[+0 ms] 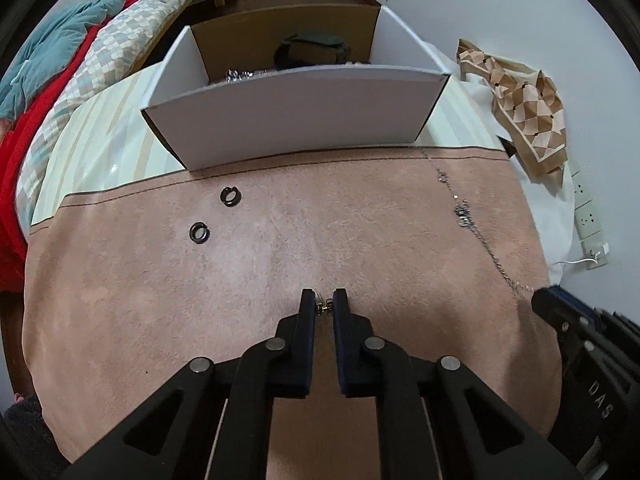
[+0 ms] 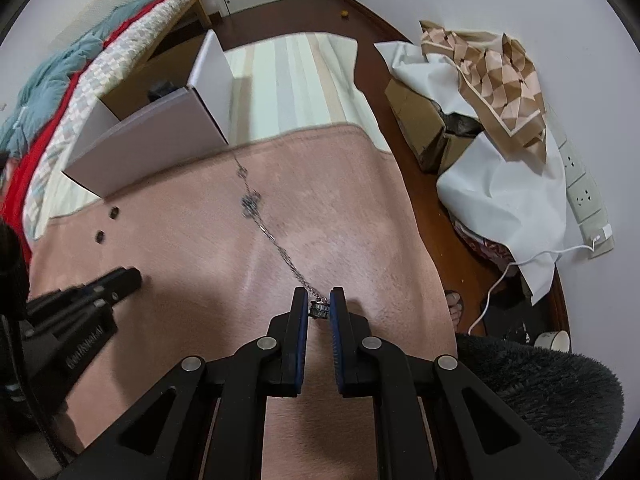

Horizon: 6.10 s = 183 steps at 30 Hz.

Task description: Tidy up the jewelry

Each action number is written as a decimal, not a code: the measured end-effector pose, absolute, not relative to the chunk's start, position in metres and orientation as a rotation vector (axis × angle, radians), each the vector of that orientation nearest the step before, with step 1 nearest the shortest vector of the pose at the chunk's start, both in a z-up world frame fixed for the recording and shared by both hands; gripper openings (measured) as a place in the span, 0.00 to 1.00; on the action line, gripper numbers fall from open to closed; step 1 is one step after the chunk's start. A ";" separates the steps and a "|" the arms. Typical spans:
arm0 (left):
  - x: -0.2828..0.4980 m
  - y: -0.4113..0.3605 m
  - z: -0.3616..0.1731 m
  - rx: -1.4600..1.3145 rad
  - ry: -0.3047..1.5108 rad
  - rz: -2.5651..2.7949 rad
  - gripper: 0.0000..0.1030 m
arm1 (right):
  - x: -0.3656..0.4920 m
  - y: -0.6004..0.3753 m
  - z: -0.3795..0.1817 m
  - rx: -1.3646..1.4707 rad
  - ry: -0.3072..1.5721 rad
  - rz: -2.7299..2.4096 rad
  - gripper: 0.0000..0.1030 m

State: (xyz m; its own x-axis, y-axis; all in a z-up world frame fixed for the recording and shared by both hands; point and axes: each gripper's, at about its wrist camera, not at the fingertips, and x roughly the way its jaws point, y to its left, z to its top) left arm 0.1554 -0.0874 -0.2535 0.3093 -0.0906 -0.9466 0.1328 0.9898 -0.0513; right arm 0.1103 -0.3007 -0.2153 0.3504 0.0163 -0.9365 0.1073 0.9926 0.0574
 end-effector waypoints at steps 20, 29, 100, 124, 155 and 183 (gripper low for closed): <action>0.203 -0.039 -0.104 -0.056 1.024 -0.221 0.06 | 0.164 -0.258 -0.042 0.181 0.924 0.220 0.10; 0.249 -0.025 -0.083 -0.063 1.012 -0.216 0.06 | 0.235 -0.222 -0.018 0.120 0.912 0.285 0.10; 0.171 0.121 -0.254 -0.023 1.255 0.479 0.99 | 0.190 -0.119 -0.245 0.060 1.106 0.311 0.46; 0.186 0.009 -0.260 0.000 1.268 0.129 0.99 | 0.160 -0.205 -0.221 0.068 1.056 0.096 0.11; 0.190 -0.037 -0.242 0.053 1.191 -0.028 0.10 | 0.153 -0.245 -0.208 0.160 1.038 0.044 0.00; 0.179 -0.015 -0.228 0.027 1.181 0.004 0.10 | 0.161 -0.227 -0.226 0.131 1.096 0.093 0.00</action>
State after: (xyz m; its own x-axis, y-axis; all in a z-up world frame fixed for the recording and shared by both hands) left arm 0.1792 -0.0147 -0.2277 0.3804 0.0170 -0.9246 0.0110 0.9997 0.0229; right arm 0.1611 -0.2268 -0.2263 0.4548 0.1395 -0.8796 -0.0103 0.9884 0.1514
